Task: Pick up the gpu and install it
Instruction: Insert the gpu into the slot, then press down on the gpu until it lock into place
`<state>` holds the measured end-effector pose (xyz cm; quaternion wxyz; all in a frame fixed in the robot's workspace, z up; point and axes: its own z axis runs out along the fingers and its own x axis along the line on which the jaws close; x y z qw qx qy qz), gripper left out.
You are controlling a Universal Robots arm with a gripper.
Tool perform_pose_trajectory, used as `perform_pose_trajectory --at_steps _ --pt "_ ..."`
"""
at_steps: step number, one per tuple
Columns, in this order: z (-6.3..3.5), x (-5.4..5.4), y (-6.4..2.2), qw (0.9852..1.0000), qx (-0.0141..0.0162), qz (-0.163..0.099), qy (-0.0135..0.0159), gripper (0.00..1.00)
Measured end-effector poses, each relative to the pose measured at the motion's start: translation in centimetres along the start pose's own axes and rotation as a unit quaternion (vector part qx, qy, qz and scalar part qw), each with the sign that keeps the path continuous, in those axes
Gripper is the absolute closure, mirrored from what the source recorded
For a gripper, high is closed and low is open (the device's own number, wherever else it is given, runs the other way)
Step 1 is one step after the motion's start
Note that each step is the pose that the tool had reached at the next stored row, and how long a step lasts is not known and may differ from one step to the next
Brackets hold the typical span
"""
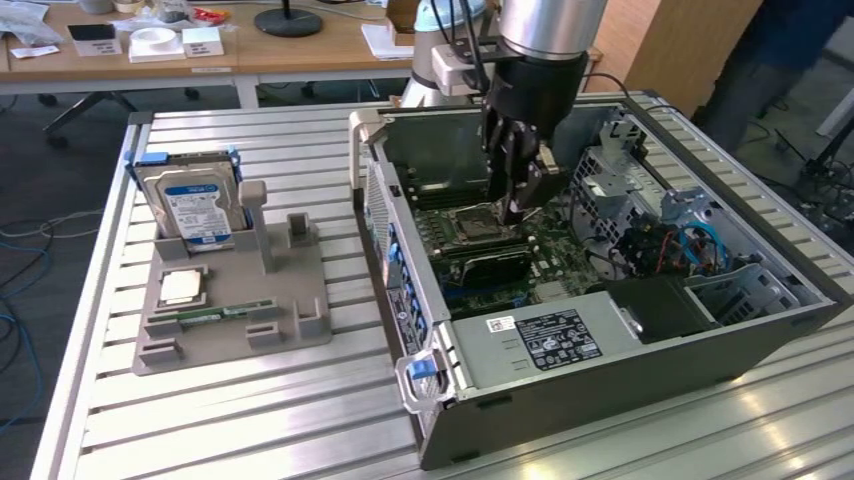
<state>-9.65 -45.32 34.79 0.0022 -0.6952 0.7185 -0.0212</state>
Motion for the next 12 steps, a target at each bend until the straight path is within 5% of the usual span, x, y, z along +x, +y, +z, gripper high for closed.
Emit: perform_pose_trajectory --at_steps 12 --pt "-0.09 0.00 0.00 1.0000 0.0000 0.000 0.0000 0.49"
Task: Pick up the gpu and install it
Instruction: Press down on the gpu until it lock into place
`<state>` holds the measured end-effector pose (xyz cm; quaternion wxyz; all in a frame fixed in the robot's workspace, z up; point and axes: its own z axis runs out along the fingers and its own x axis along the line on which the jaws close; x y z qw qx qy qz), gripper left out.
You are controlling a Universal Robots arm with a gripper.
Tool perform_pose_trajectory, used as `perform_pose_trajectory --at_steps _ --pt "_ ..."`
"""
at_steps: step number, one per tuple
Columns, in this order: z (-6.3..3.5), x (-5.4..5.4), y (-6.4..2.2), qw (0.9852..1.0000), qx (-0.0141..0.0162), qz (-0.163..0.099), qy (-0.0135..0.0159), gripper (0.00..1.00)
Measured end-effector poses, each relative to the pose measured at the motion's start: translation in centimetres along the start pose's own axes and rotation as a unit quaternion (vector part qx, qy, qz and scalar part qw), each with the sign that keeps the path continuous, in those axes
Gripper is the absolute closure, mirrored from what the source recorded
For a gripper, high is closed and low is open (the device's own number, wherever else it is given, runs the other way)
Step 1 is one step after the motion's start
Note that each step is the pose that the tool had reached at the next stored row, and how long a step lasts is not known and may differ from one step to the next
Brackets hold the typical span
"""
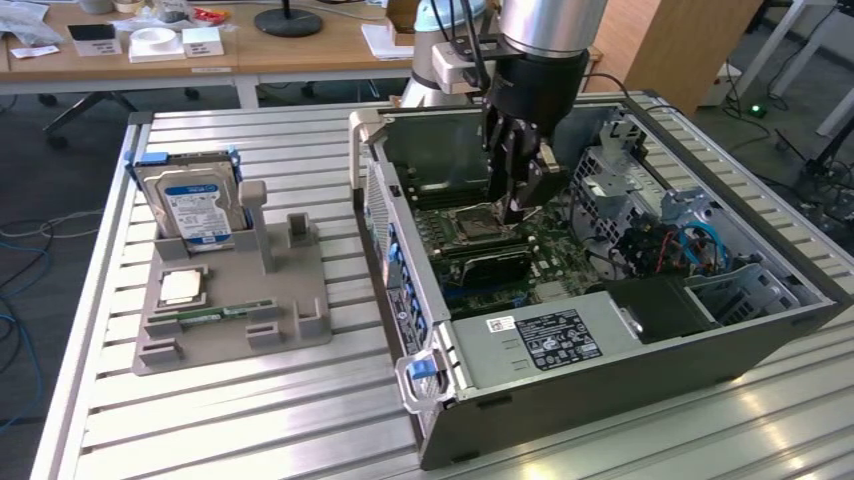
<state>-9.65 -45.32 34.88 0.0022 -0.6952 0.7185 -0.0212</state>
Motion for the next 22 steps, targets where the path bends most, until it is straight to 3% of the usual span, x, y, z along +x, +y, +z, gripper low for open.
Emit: perform_pose_trajectory --at_steps 4,6,8,14,22 --pt "0.00 0.00 0.00 1.0000 0.0000 0.000 0.0000 0.49" --pt "0.00 0.00 0.00 1.0000 0.0000 0.000 0.0000 0.63" --pt "0.00 0.00 0.00 1.0000 0.0000 0.000 0.0000 0.63" --pt "0.00 0.00 0.00 1.0000 0.0000 0.000 0.0000 0.89" --pt "0.03 0.00 0.00 1.0000 0.0000 0.000 0.0000 0.89"
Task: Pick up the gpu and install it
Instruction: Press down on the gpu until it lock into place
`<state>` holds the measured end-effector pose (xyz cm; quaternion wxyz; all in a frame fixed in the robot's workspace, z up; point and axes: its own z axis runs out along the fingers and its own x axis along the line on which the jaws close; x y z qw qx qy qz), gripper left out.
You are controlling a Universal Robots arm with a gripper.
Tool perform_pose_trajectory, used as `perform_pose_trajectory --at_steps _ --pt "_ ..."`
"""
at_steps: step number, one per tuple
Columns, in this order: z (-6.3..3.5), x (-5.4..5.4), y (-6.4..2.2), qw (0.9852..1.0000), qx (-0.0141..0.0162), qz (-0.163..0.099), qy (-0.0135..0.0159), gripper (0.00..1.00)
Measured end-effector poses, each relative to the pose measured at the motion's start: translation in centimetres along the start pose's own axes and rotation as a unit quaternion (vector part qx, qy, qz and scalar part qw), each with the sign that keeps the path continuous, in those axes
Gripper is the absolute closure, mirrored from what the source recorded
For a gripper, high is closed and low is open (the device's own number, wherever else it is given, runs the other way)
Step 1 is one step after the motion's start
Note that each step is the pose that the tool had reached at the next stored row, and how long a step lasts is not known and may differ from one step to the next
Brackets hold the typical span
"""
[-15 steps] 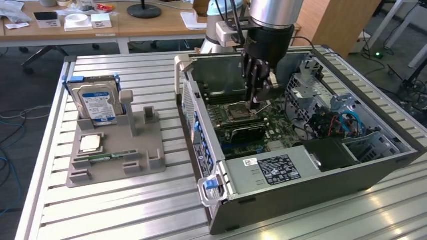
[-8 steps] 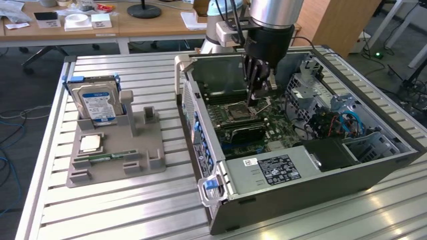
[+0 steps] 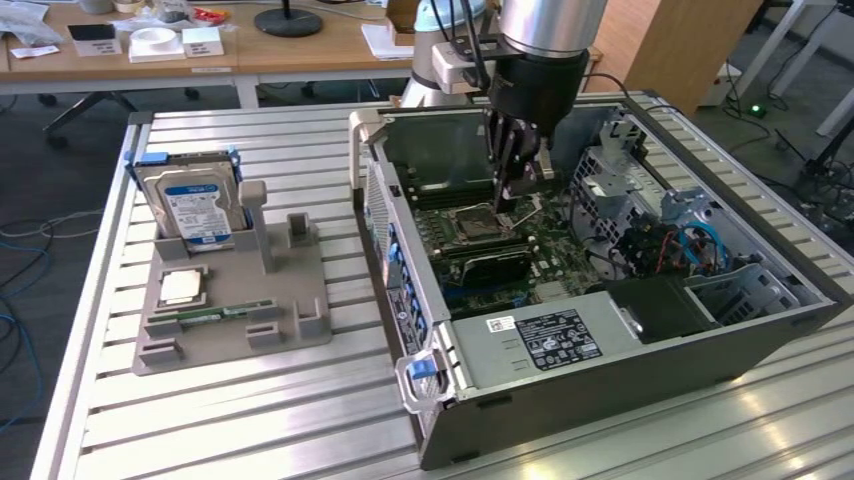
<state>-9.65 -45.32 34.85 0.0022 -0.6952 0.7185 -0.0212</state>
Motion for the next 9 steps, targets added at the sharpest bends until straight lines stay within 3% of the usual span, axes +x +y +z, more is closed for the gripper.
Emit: perform_pose_trajectory --at_steps 9 --pt "1.55 0.0 0.05 1.0000 0.0000 0.000 0.0000 0.89"
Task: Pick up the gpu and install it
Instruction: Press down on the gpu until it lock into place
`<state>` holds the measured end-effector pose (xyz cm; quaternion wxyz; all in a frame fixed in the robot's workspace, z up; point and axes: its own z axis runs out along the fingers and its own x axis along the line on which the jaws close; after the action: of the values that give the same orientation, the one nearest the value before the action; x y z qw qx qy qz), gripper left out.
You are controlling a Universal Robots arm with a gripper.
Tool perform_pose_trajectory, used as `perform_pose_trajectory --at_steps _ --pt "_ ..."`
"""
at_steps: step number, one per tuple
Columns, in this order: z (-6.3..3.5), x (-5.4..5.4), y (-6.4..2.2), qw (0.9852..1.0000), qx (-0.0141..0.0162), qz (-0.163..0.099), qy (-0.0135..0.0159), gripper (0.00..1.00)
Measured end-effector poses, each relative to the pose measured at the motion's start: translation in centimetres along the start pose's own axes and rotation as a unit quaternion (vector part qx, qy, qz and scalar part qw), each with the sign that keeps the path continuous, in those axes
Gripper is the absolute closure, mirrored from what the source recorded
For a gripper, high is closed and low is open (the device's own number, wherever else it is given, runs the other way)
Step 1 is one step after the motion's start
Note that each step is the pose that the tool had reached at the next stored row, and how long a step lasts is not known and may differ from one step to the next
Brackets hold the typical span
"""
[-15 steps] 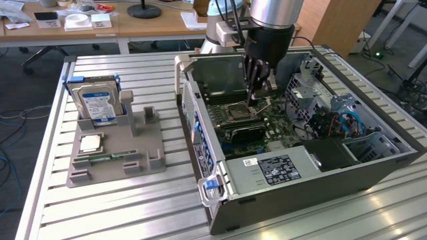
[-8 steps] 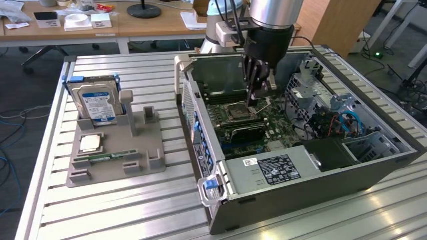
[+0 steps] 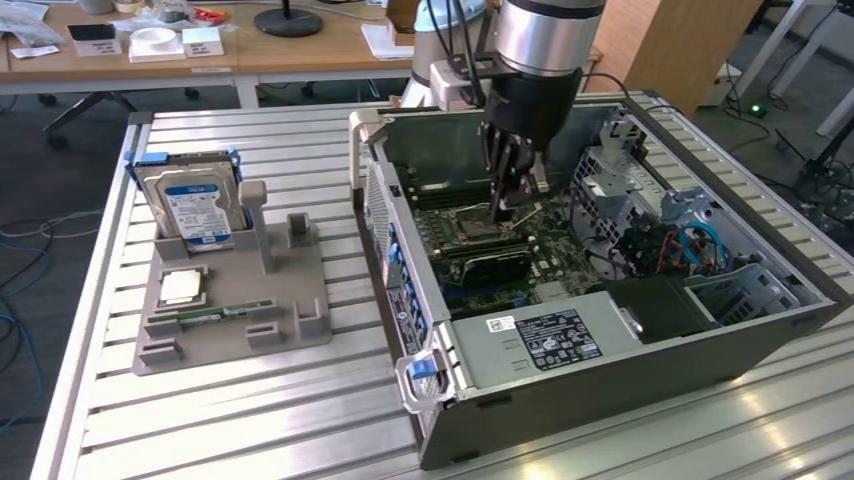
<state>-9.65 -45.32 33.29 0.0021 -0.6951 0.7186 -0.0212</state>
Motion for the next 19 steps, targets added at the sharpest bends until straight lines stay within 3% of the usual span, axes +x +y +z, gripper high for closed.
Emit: perform_pose_trajectory --at_steps 10,19 --pt "1.76 0.0 0.06 1.0000 0.0000 0.001 0.0000 0.89" --pt "1.90 -0.3 0.07 1.0000 0.0000 0.001 -0.0001 0.89"
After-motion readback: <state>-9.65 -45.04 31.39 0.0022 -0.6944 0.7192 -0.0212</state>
